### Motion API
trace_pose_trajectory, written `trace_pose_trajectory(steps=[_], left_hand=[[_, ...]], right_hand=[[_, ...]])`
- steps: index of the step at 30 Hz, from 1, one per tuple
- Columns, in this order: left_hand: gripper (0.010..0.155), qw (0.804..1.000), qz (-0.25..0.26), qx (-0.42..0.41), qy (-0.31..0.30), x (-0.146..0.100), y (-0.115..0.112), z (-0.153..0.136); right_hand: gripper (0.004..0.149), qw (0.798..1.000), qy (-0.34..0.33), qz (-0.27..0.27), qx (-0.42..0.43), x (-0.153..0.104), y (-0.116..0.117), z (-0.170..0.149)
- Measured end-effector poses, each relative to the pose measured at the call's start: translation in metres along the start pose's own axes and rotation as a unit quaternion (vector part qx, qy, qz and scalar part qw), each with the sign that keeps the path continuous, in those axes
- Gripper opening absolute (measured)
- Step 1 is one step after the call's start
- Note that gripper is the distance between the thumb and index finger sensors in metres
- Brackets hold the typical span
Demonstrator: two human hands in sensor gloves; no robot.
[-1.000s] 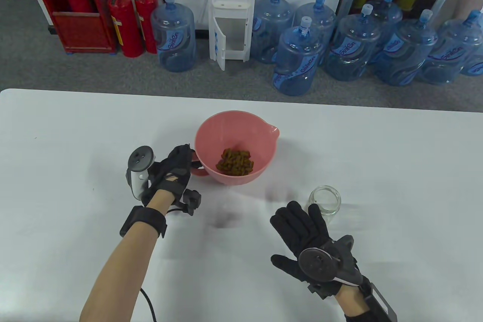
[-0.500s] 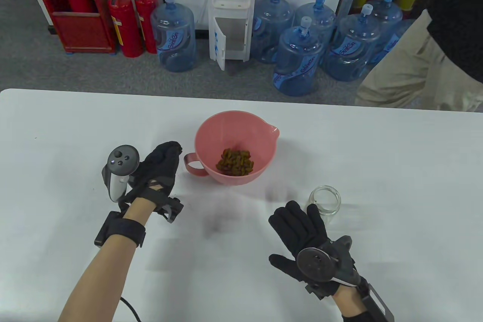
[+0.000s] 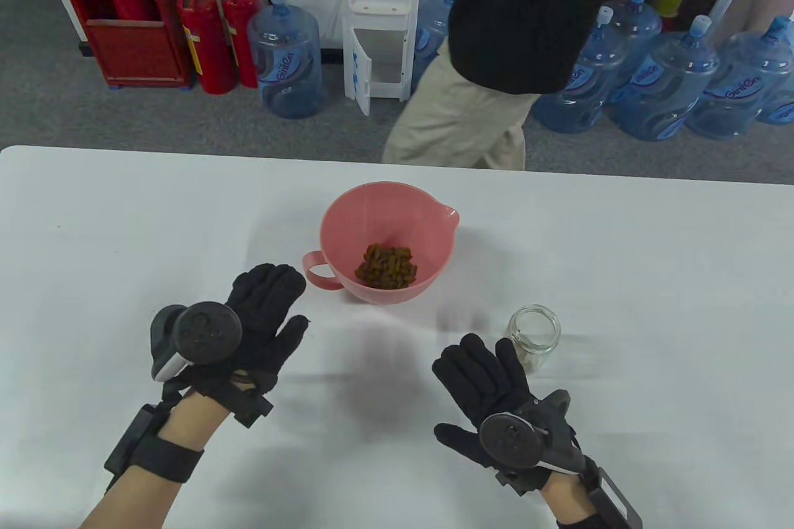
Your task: Hold salad bowl and receive raisins poured from storage jar
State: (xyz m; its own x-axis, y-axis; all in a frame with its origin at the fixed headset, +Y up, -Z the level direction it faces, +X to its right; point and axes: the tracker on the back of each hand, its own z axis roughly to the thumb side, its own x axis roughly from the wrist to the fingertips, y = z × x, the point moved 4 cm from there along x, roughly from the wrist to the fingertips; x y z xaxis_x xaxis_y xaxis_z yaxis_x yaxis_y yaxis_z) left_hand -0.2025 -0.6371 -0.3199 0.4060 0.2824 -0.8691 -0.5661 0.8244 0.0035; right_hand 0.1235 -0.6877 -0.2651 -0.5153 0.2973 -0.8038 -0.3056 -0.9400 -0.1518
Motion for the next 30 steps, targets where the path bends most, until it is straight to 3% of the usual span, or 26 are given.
trace_pose_trajectory(steps=[9,18,30], left_hand=[[0.076,0.992,-0.06,0.079,-0.072,-0.035,-0.045,0.056],[0.082,0.982,-0.114,0.116,-0.093,-0.053,-0.095,0.062],[0.081,0.981,-0.122,0.114,-0.099,-0.058,-0.096,0.059]], right_hand=[[0.09,1.0,-0.005,0.004,0.002,0.0,0.002,0.005],[0.09,1.0,-0.005,0.01,0.004,0.001,0.004,0.006],[0.09,1.0,-0.007,0.016,0.006,0.001,0.007,0.008]])
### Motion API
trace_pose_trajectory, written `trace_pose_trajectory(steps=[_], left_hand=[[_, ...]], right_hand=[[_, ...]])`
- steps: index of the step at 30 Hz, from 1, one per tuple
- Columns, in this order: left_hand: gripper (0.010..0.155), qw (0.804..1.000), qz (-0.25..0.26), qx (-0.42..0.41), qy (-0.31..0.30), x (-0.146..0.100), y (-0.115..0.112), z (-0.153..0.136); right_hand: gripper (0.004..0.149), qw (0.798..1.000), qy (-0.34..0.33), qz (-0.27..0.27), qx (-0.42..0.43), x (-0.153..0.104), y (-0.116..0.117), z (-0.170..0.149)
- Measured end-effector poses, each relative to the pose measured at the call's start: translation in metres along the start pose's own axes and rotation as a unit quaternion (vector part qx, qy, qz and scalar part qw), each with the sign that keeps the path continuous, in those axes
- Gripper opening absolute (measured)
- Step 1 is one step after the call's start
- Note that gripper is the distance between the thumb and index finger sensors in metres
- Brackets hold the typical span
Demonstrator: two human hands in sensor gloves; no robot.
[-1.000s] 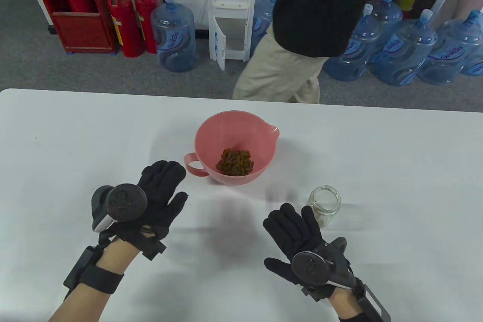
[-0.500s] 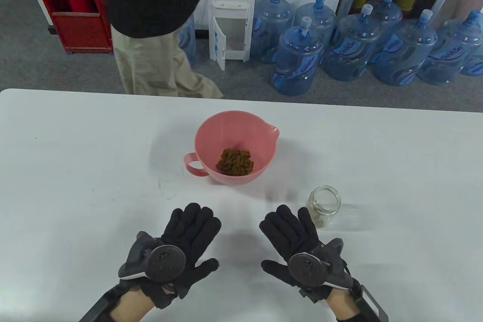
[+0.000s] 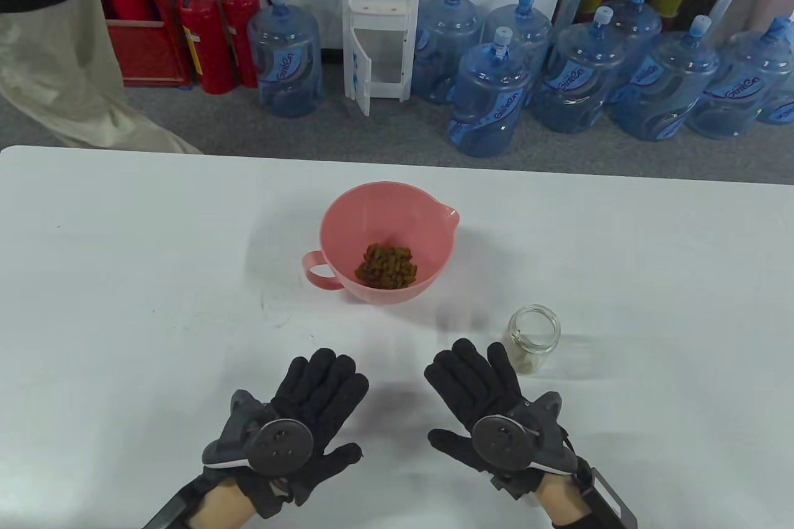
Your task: Hold salad bowl and receive raisins poured from storage jar
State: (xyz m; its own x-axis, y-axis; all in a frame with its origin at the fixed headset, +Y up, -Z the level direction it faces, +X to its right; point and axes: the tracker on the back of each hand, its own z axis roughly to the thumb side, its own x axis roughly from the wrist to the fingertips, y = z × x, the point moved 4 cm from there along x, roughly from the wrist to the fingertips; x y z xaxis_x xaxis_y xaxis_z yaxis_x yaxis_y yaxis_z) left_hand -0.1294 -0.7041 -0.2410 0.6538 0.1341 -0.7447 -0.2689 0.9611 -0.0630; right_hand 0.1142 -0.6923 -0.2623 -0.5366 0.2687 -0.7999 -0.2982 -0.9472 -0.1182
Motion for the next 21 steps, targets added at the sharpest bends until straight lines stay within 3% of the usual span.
trace_pose_trajectory(steps=[21], left_hand=[[0.08,1.0,0.008,-0.019,0.003,-0.0028,0.0042,-0.0081]], right_hand=[[0.09,1.0,-0.008,0.008,0.002,-0.0007,0.0019,0.0034]])
